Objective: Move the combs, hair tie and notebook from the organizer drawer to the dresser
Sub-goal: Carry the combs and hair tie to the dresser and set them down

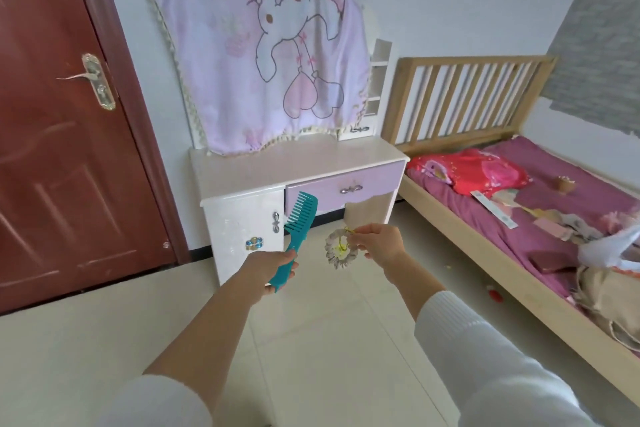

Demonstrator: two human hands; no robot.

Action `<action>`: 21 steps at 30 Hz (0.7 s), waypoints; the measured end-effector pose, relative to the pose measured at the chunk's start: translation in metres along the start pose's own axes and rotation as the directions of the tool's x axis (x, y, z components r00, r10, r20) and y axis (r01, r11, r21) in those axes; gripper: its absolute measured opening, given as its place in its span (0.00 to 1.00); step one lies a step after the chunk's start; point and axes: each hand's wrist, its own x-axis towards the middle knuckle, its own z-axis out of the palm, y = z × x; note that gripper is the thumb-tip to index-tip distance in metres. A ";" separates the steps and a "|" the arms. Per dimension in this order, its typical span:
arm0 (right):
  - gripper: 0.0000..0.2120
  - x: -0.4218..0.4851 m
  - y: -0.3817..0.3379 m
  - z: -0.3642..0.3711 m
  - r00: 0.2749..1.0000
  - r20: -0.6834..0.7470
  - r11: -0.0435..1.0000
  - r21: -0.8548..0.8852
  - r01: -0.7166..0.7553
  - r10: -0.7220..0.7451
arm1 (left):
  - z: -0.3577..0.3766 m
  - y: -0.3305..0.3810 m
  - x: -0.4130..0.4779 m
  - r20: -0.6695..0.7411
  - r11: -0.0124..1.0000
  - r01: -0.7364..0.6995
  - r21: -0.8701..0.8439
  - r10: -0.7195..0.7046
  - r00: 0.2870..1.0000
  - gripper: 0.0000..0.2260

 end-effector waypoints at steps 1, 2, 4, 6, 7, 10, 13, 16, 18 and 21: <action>0.06 0.026 -0.007 0.012 1.000 0.002 1.000 0.003 -0.004 0.004 | -0.006 0.014 0.025 -0.003 1.000 0.011 -0.022 -0.011 1.000 0.05; 0.06 0.052 -0.014 0.023 1.000 0.003 1.000 0.012 -0.011 0.011 | -0.013 0.029 0.049 -0.003 0.999 0.019 -0.033 -0.019 1.000 0.05; 0.07 0.100 -0.028 0.043 1.000 0.010 0.999 0.033 -0.028 0.027 | -0.022 0.057 0.095 -0.016 0.999 0.025 -0.038 -0.025 1.000 0.07; 0.06 0.145 -0.041 0.062 0.998 0.027 0.998 0.048 -0.050 0.049 | -0.029 0.086 0.135 -0.043 0.998 0.016 -0.058 -0.019 0.999 0.06; 0.05 0.165 -0.047 0.070 0.998 0.035 0.997 0.044 -0.059 0.057 | -0.031 0.099 0.154 -0.056 0.997 0.016 -0.071 -0.020 0.998 0.05; 0.06 0.221 -0.058 0.090 0.997 0.040 0.997 0.026 -0.071 0.069 | -0.036 0.129 0.205 -0.078 0.995 0.015 -0.097 -0.022 0.997 0.05; 0.06 0.278 -0.069 0.108 0.994 0.065 0.996 0.028 -0.087 0.085 | -0.045 0.148 0.259 -0.105 0.992 0.007 -0.125 -0.020 0.994 0.07; 0.05 0.338 -0.078 0.128 0.992 0.087 0.996 0.017 -0.087 0.086 | -0.052 0.162 0.316 -0.166 0.985 0.046 -0.166 -0.074 0.983 0.09; 0.04 0.380 -0.084 0.142 0.989 0.119 0.996 0.010 -0.092 0.091 | -0.053 0.173 0.356 -0.206 0.979 0.058 -0.194 -0.098 0.974 0.08; 0.06 0.446 -0.090 0.164 0.981 0.160 0.993 0.004 -0.115 0.113 | -0.053 0.190 0.412 -0.262 0.974 0.067 -0.217 -0.125 0.957 0.08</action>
